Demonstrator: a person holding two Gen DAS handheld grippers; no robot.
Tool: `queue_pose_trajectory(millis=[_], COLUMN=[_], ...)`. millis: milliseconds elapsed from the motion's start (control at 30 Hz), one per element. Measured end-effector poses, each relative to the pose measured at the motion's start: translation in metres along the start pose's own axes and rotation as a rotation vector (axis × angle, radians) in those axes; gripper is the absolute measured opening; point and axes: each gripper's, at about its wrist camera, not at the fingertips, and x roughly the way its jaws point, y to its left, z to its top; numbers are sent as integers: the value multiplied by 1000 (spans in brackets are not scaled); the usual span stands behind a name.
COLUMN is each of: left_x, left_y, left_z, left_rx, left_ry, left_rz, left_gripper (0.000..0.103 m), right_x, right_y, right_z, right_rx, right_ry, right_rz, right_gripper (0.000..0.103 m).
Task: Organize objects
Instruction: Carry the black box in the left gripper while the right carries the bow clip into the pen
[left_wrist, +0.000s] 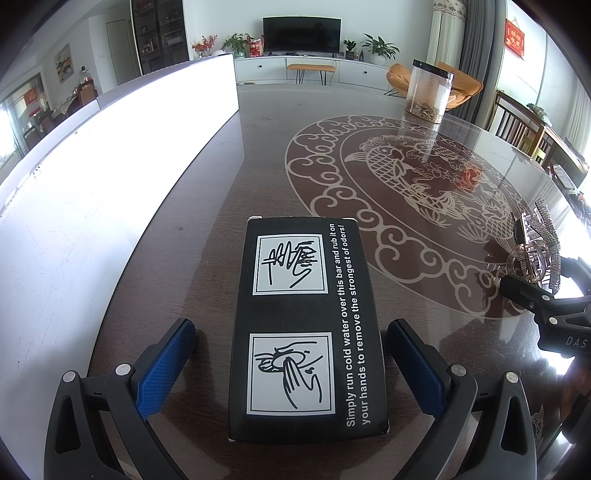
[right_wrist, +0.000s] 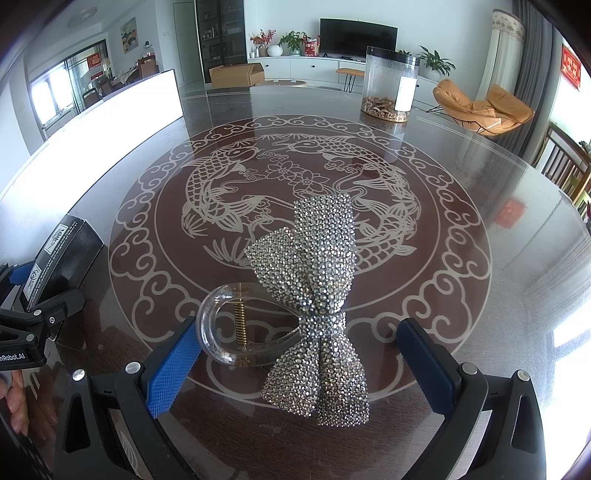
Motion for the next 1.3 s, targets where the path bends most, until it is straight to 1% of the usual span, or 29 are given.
queue_pose_trajectory(millis=[100,167,200,233,267,300,333,400,467,500,600,633,667,700,767,800,833,867,900,967,1000,1033,1100,1133,1167,1200,1233,1267,1300], left_x=[-2,-1,-2,-4,-10,-11,-12,-14,-26,-34,-75,-92,-105,-122,-138,-143,-142,-140,-132,-121,-112,-103,-91,-86,-83,-83,-83,-90,-90], left_y=[1,-3,-5,-8,-11,-12,-12,-12,-5,-3,23,38,51,72,106,130,151,170,196,226,237,248,260,265,266,269,270,274,272], left_z=[-1,-1,-2,-2,-4,-5,-6,-9,-10,-6,3,9,15,24,34,39,43,45,46,44,44,41,36,33,33,31,28,23,24], left_rx=[6,36,56,70,88,92,93,96,55,30,-74,-112,-134,-158,-194,-221,-245,-266,-299,-334,-348,-362,-380,-387,-388,-390,-389,-386,-383], left_ry=[6,17,15,5,-33,-40,-44,-46,-66,-91,-155,-186,-213,-251,-283,-289,-281,-260,-220,-162,-124,-88,-43,-21,-14,-8,-8,-12,-17], left_rz=[-5,-30,-45,-47,-49,-51,-73,-73,-109,-123,-187,-201,-198,-172,-123,-85,-41,1,46,86,109,128,150,165,169,174,202,227,246], left_gripper=[103,103,103,87,75,58,58,58,58,58,58,58,58,58,58,58,58,58,58,58,58,58,59,59,61,65,70,78,82], right_x=[0,-1,-2,-4,-7,-8,-7,-9,-21,-32,-65,-71,-79,-87,-97,-101,-104,-105,-103,-95,-86,-79,-52,-42,-30,-16,-9,-4,-2], right_y=[0,-2,-3,-6,-8,-10,-11,-15,-15,-13,2,8,18,33,65,90,118,136,170,214,243,265,308,321,335,350,356,362,365], right_z=[0,1,3,4,6,9,11,14,17,20,39,45,56,70,95,111,126,133,148,162,168,170,173,173,171,168,166,164,163], right_rx=[1,6,11,21,32,44,52,81,85,85,64,57,43,26,-12,-46,-84,-108,-150,-197,-227,-252,-299,-308,-318,-339,-352,-367,-377], right_ry=[0,2,-2,-16,-33,-28,-18,-11,-32,-54,-115,-127,-144,-162,-188,-198,-207,-211,-209,-177,-143,-112,2,50,110,193,230,256,262], right_rz=[0,13,28,40,48,56,37,59,65,76,129,145,174,214,289,340,390,421,477,536,561,573,594,601,609,605,599,594,584], right_gripper=[103,103,100,92,56,51,51,51,51,51,51,51,51,51,51,51,51,51,51,51,51,51,51,52,52,58,64,76,80])
